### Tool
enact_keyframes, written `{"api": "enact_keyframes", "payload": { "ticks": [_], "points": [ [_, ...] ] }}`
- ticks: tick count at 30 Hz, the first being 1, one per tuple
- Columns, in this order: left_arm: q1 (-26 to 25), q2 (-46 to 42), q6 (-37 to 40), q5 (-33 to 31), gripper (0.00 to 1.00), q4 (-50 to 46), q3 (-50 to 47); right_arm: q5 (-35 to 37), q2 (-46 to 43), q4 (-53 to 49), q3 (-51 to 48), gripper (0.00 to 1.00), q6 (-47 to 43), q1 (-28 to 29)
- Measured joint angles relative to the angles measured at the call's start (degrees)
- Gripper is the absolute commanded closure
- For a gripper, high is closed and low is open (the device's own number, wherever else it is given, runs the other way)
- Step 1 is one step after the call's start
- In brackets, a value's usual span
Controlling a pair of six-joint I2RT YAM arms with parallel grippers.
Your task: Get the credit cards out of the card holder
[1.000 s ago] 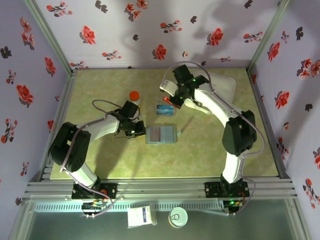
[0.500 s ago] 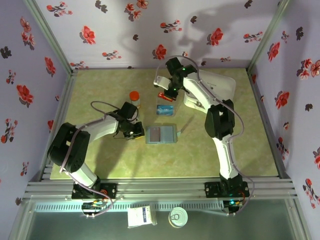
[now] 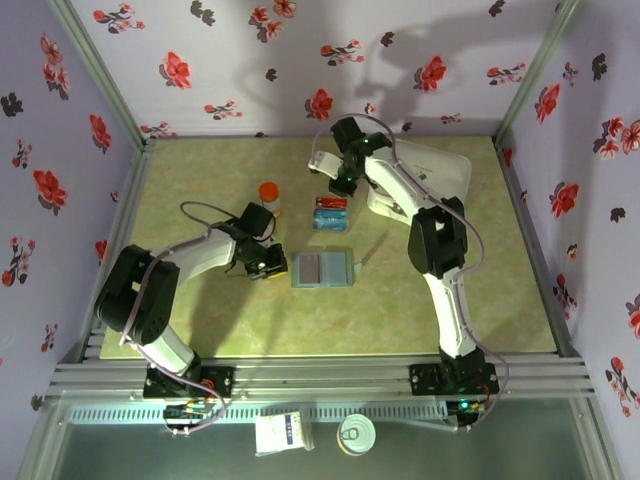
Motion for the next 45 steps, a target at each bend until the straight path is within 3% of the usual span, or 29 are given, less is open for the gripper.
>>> {"api": "enact_keyframes", "payload": {
  "ticks": [10, 33, 45],
  "points": [
    [0.0, 0.3, 0.8, 0.3, 0.89, 0.0, 2.5, 0.7, -8.1, 8.0, -11.4, 0.79, 8.1, 0.0],
    [0.0, 2.4, 1.4, 1.1, 0.91, 0.5, 3.0, 1.7, -2.3, 14.0, -12.8, 0.79, 11.7, 0.0],
    [0.0, 2.5, 1.4, 1.8, 0.92, 0.8, 3.0, 4.3, -10.7, 15.0, -18.1, 0.76, 16.4, 0.7]
  ]
}}
